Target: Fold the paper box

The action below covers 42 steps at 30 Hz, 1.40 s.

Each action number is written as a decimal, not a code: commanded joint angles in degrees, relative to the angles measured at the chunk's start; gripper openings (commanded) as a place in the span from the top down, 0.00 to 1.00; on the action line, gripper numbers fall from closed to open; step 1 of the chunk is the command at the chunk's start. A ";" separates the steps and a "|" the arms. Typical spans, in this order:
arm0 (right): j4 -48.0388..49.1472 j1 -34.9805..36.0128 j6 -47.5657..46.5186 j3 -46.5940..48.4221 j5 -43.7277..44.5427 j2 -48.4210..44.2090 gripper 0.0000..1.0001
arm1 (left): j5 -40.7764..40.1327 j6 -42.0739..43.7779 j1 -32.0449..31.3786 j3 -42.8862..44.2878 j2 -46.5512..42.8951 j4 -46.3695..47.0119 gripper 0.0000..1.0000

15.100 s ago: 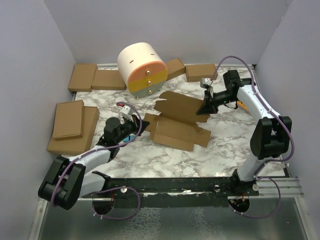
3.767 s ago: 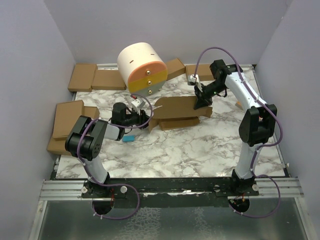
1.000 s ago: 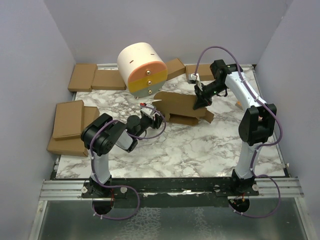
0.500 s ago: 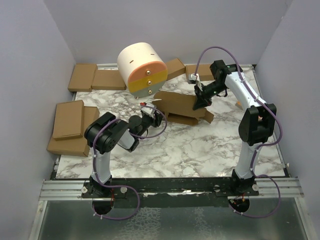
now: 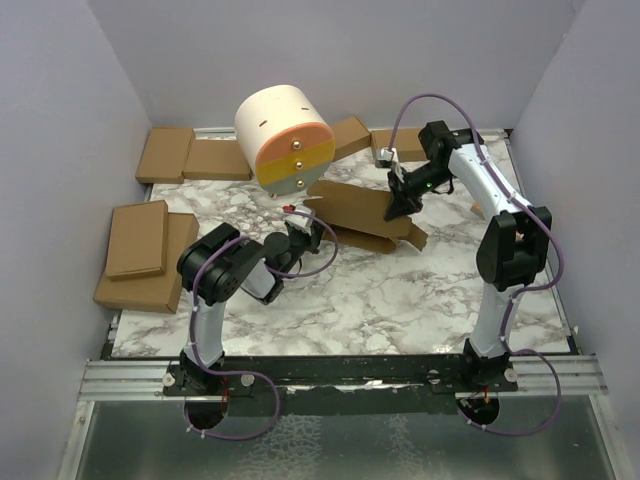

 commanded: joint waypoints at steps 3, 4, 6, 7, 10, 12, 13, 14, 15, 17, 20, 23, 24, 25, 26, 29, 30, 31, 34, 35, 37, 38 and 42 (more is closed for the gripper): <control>-1.25 -0.16 0.27 -0.43 -1.67 1.21 0.99 | -3.13 -1.99 -0.81 1.03 1.49 2.55 0.92; -1.25 -0.15 0.34 -0.43 -1.73 1.22 0.99 | -3.10 -2.22 -0.87 1.16 1.66 2.51 0.91; -1.23 -0.18 0.48 -0.34 -1.92 1.33 0.99 | -3.34 -2.65 -1.06 1.42 2.03 2.07 0.83; -1.24 -0.17 0.53 -0.32 -1.93 1.33 0.99 | -3.41 -2.79 -1.13 1.54 2.17 1.80 0.80; -1.23 -0.14 0.66 -0.28 -2.02 1.31 0.99 | -3.74 -2.80 -1.31 1.82 2.26 0.97 0.75; -1.18 -0.16 0.71 -0.13 -2.02 1.40 0.99 | -4.04 -2.73 -1.36 1.96 2.20 0.35 0.74; -1.22 -0.20 0.77 -0.06 -2.02 1.36 0.99 | -4.20 -2.65 -1.36 1.92 2.18 0.07 0.73; -1.22 -0.21 0.79 -0.01 -2.06 1.40 0.99 | -4.37 -2.60 -1.38 1.92 2.11 -0.23 0.73; -1.22 -0.17 0.86 0.10 -2.10 1.42 0.99 | -4.55 -2.59 -1.36 1.92 2.14 -0.44 0.73; -1.22 -0.22 0.88 0.19 -2.19 1.41 0.99 | -4.86 -2.68 -1.36 1.96 2.22 -0.64 0.73; -1.16 -0.20 1.05 0.28 -2.36 1.40 0.99 | -5.78 -2.98 -1.51 2.31 2.44 -1.42 0.73; -1.18 -0.19 1.27 0.47 -2.41 1.40 0.99 | -6.93 -3.28 -1.70 2.49 2.78 -1.67 0.80; -1.16 -0.17 1.42 0.47 -2.49 1.45 0.99 | -7.38 -3.46 -1.71 2.53 2.87 -1.70 0.86; -1.16 -0.21 1.61 0.48 -2.58 1.51 0.99 | -7.51 -3.61 -1.79 2.58 2.96 -1.70 0.92; -1.20 -0.17 1.85 0.53 -2.74 1.57 0.99 | -7.63 -3.67 -1.80 2.62 2.97 -1.83 0.97; -1.17 -0.15 3.23 1.07 -3.64 1.66 0.99 | -8.03 -3.80 -1.89 2.47 2.49 -2.36 1.00; -1.16 -0.20 4.10 1.45 -4.14 1.66 0.99 | -8.16 -3.85 -1.93 2.33 2.07 -2.73 1.00; -1.07 -0.14 5.09 1.82 -4.51 1.71 0.99 | -8.18 -3.85 -1.89 2.17 1.37 -3.40 1.00; 1.31 -0.17 10.33 2.98 -5.01 1.03 0.99 | -7.28 -3.90 -1.89 2.05 -1.64 -7.17 1.00; 2.90 -0.18 12.80 3.21 -5.01 0.41 0.99 | -6.37 -4.28 -1.89 2.24 -3.07 -10.61 1.00; 6.35 -0.21 17.45 3.33 -5.15 -1.23 0.99 | -4.60 -4.50 -1.89 3.38 -6.10 -18.08 1.00; 7.64 -0.21 19.13 3.49 -5.62 -2.06 0.99 | -3.69 -4.62 -1.82 4.13 -7.48 -22.17 1.00; 12.92 -0.21 26.83 3.76 -6.60 -4.71 0.98 | 0.68 -5.03 -1.44 6.37 -12.54 -36.60 1.00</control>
